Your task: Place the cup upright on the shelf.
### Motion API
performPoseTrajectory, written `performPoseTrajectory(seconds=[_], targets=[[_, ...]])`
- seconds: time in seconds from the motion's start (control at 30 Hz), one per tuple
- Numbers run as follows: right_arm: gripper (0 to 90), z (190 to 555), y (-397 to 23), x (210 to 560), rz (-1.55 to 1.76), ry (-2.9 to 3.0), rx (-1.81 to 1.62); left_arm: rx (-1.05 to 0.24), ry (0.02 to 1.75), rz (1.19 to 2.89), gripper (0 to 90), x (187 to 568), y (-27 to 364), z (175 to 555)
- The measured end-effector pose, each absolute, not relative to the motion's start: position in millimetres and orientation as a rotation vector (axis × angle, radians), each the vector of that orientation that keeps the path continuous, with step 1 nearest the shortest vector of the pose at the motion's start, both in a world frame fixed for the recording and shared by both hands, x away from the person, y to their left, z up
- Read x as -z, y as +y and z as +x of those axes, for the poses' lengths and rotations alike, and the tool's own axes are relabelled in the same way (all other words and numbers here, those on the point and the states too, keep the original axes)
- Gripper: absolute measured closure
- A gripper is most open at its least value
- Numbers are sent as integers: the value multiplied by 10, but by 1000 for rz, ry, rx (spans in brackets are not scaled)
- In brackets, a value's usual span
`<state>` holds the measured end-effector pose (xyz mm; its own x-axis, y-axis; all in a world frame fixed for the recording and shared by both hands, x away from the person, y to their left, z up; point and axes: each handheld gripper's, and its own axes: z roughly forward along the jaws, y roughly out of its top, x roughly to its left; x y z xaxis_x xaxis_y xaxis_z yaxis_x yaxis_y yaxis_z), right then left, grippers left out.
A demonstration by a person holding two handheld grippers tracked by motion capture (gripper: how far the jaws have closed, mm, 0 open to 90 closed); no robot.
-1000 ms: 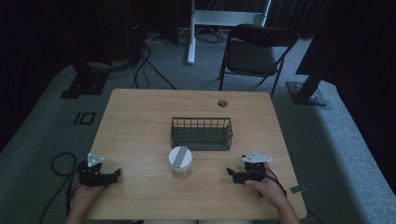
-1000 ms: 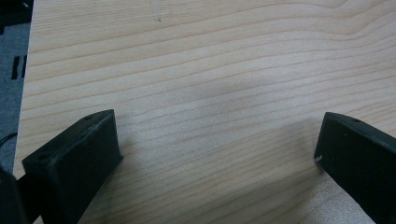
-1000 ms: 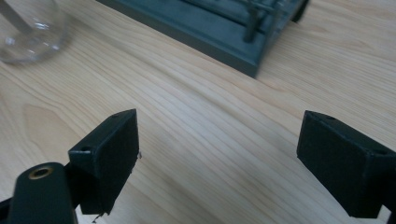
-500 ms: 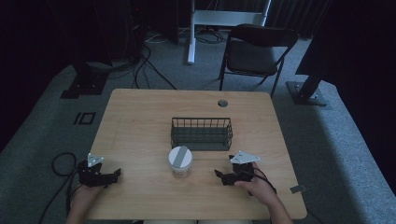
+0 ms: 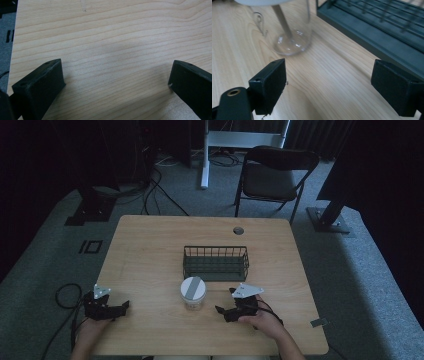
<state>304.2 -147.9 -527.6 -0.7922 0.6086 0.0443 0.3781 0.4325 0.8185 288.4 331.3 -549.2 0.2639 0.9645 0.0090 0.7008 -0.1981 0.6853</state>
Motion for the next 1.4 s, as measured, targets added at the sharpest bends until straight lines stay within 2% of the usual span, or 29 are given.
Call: performPoseTrajectory(seconds=[0.83, 1.4], targets=[[132, 3065, -915, 5294, 747, 2490, -1389, -605, 1501, 1974, 2, 5492, 3314, 2884], [138, 3123, -695, 5306, 735, 2470, -1449, -603, 1497, 1975, 2, 5493, 3316, 2884]])
